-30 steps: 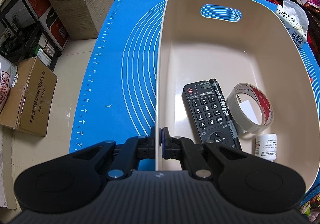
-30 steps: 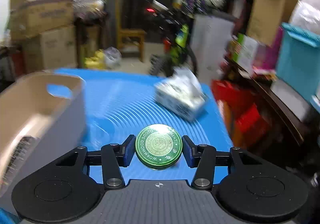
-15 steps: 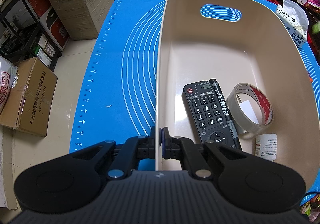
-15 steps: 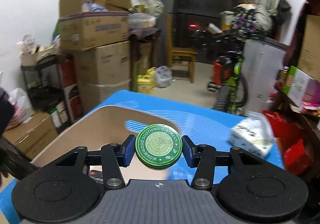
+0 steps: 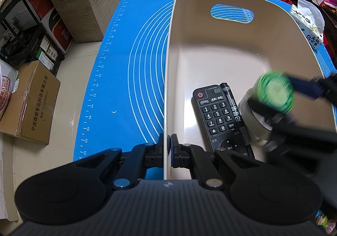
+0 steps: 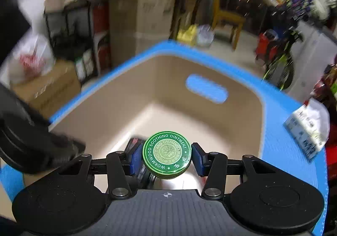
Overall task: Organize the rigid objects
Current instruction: 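Carry the ointment tin into the bin and release it onto the tape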
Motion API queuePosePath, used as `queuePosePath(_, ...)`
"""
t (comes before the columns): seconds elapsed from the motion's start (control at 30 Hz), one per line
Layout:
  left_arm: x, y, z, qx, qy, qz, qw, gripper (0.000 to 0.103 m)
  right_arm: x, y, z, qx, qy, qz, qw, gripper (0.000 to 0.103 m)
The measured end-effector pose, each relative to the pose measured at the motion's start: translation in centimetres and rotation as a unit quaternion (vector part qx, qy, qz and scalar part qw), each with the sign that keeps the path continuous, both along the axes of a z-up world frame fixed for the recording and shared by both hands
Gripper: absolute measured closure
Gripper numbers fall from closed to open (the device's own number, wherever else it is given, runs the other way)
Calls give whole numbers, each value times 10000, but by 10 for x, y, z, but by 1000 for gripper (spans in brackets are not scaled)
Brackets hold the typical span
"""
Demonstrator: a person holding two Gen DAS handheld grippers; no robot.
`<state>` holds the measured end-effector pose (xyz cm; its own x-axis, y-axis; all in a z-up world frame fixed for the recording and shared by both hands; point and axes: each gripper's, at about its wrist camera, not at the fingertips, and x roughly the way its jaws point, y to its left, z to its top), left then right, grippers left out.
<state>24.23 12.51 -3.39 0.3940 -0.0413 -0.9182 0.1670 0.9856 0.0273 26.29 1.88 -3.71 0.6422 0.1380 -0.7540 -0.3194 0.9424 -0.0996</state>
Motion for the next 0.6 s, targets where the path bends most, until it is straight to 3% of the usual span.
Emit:
queuePosePath(0.33,0,-2,1,8,0,-3,10000,98,9,11,-27,-429,983,78,9942,49)
queuePosePath(0.5,0,-2,0,11,-2,-4,10000,98,10,2,-23,-335,1016,111,9942,41)
queuePosePath(0.57,1,-2,1,4,1,-2,10000,98,7,-3,-17,-213,839,98,9962,29)
queuePosePath(0.6,1,-2,1,3,1,-2,10000,98,5,-5,-14,-174,728,82,9972,28)
